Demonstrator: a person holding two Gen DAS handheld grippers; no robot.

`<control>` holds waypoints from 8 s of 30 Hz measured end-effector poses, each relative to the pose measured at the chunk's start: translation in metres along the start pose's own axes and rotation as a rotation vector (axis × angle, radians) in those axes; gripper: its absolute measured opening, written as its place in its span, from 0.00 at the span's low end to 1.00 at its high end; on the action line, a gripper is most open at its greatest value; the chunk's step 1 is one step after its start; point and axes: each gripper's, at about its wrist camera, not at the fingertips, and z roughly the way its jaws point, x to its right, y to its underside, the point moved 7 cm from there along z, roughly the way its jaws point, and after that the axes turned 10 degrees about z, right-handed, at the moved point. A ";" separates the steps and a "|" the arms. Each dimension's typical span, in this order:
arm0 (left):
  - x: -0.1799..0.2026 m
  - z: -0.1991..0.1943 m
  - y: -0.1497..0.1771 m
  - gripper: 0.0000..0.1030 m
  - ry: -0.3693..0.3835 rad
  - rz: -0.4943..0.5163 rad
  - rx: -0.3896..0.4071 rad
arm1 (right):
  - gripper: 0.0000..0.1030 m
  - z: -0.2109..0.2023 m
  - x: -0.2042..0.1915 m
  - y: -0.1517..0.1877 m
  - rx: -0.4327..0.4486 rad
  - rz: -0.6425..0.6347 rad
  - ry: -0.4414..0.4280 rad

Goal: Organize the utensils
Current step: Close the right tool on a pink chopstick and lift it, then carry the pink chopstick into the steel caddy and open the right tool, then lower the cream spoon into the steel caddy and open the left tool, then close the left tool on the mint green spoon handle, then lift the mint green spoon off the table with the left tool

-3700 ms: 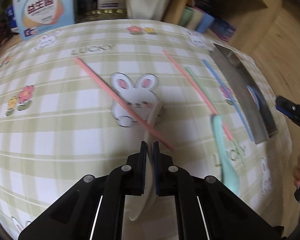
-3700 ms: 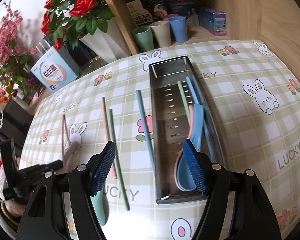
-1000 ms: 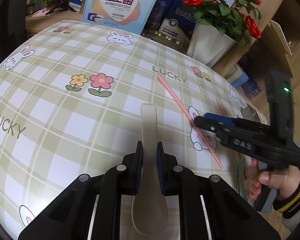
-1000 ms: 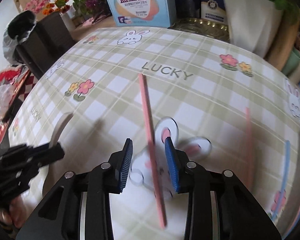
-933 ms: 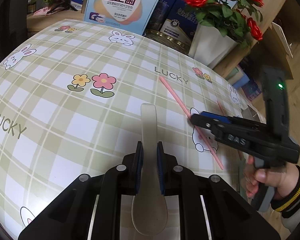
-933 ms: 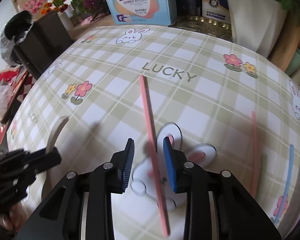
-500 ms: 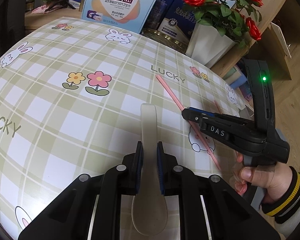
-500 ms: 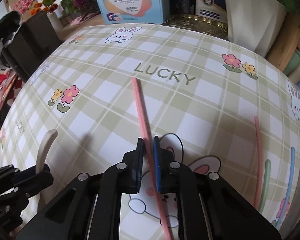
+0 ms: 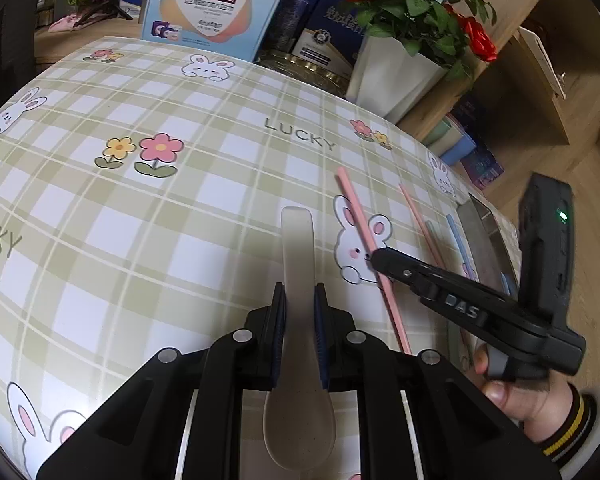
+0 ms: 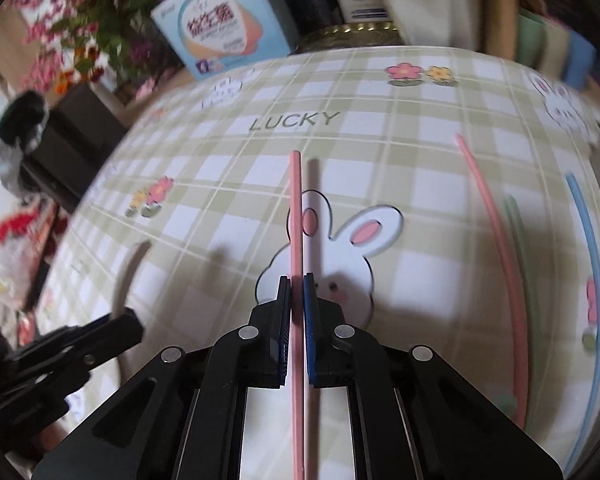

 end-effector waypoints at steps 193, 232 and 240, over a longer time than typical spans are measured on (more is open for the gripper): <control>0.174 0.068 0.062 0.23 0.113 0.345 -0.311 | 0.85 -0.183 0.168 0.044 0.236 0.296 0.308; 0.100 0.047 0.031 0.07 0.031 0.148 -0.205 | 0.85 -0.182 0.187 0.046 0.236 0.362 0.337; 0.073 0.039 0.018 0.07 -0.074 0.122 -0.170 | 0.85 -0.178 0.190 0.048 0.230 0.378 0.328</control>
